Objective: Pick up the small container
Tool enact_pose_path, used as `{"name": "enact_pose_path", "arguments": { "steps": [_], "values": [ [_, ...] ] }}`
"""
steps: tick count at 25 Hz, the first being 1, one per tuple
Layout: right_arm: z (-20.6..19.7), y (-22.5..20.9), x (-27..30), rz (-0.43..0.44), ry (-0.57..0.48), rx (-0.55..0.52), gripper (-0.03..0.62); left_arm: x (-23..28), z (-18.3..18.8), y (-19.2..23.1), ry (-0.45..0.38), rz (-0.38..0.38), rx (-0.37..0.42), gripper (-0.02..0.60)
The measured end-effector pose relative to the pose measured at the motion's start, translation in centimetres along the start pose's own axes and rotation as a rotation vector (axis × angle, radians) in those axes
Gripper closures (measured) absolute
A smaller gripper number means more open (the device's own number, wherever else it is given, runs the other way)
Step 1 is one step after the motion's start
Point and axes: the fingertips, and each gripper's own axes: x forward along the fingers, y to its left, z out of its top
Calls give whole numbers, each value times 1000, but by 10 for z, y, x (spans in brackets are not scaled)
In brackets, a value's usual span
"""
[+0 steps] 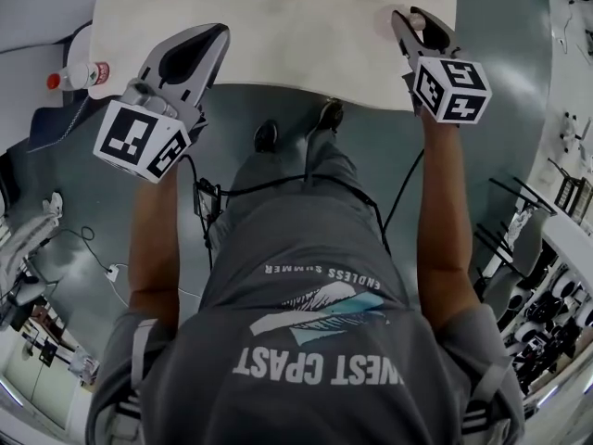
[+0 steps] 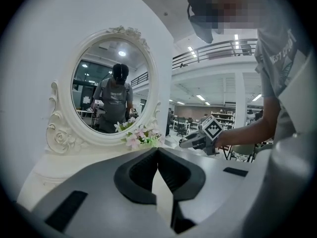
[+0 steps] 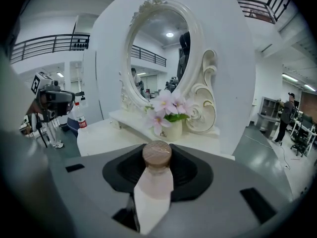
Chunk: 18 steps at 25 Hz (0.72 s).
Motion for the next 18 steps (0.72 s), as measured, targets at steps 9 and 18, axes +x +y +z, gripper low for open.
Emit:
{"name": "enact_pose_path", "arguments": {
  "steps": [9,18],
  "values": [
    [54,11,-34,-24,-86,-33,439,-1,22,1,-40,-41,39,565],
    [99,16,-75,-65,-166,-45,439,-1,43,0,-69,-81,76,565]
  ]
}}
